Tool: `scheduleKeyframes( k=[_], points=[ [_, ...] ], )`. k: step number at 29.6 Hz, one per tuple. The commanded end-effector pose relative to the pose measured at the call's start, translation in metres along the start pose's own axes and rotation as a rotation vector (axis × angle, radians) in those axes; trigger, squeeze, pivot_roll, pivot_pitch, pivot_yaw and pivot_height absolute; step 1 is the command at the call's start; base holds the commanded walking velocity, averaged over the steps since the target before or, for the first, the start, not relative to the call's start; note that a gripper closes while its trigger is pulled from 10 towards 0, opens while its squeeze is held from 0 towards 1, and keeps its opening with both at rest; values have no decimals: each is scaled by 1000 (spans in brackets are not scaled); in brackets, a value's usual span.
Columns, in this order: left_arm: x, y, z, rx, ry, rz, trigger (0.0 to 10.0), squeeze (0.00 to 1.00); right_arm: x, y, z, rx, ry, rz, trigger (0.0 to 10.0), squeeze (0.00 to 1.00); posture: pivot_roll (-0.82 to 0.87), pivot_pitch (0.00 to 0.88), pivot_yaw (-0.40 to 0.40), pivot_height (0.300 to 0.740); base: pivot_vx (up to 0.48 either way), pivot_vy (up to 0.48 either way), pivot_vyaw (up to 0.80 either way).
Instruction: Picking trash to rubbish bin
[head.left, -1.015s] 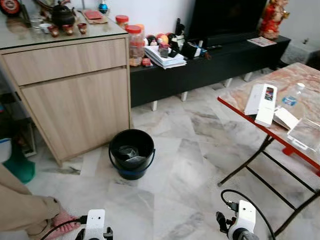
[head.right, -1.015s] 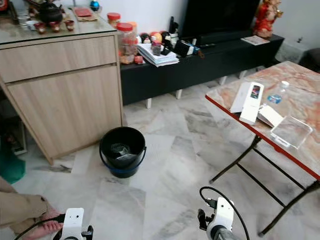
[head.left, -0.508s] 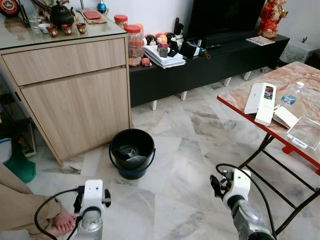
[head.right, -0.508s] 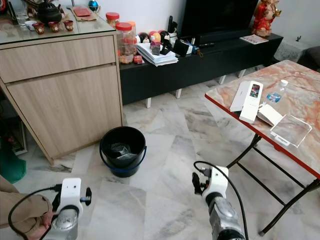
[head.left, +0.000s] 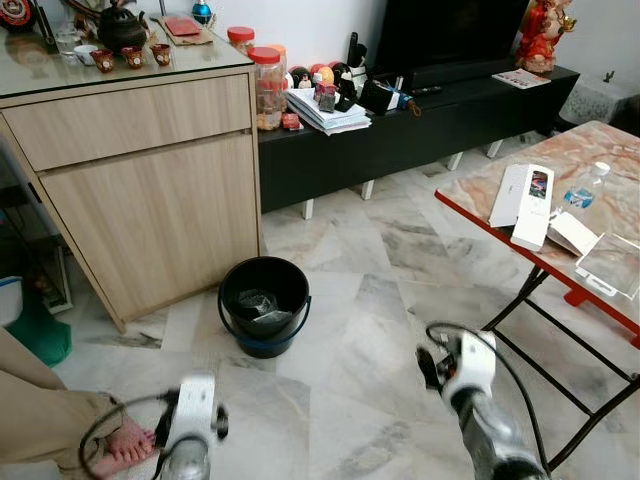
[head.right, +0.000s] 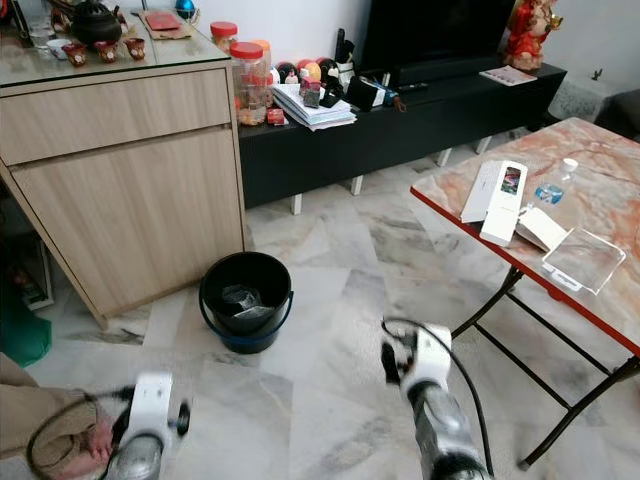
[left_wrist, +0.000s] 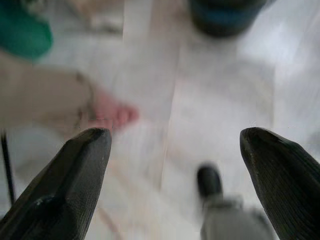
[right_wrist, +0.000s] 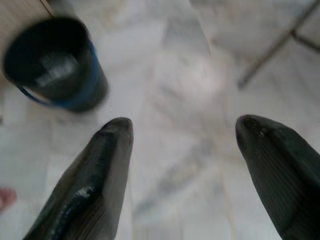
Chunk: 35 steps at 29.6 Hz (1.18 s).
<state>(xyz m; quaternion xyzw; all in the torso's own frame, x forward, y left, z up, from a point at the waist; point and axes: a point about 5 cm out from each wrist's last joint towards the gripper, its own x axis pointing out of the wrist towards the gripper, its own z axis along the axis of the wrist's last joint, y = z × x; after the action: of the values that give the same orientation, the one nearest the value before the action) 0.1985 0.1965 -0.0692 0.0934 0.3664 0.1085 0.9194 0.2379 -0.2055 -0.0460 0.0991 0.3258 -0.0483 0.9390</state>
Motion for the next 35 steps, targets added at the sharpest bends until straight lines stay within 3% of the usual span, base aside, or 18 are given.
scheduleKeyframes(
  k=[1, 5, 9, 22, 35],
  points=[
    [-4, 3, -18, 5, 81, 1, 10000, 0, -5, -13, -11, 16, 52, -66, 10000, 0, -77, 0, -82, 740, 0, 0, 0],
    [-9, 6, -33, -1, 141, 10, 10000, 0, -13, -22, -30, 28, 113, -110, 10000, 0, -79, 0, -81, 740, 0, 0, 0],
    [-11, 4, -35, -9, 147, 5, 10000, 0, -22, -27, -52, 33, 190, -123, 10000, 0, -78, 0, -84, 740, 0, 0, -347],
    [-5, -2, -20, -9, 111, -11, 10000, 0, -17, -26, -42, 35, 170, -122, 10000, 0, -79, 0, -91, 740, 0, 0, -800],
    [-7, -2, -24, -12, 128, 3, 10000, 0, -18, -25, -44, 40, 178, -122, 10000, 0, -83, 0, -96, 740, 0, 0, -800]
  ],
)
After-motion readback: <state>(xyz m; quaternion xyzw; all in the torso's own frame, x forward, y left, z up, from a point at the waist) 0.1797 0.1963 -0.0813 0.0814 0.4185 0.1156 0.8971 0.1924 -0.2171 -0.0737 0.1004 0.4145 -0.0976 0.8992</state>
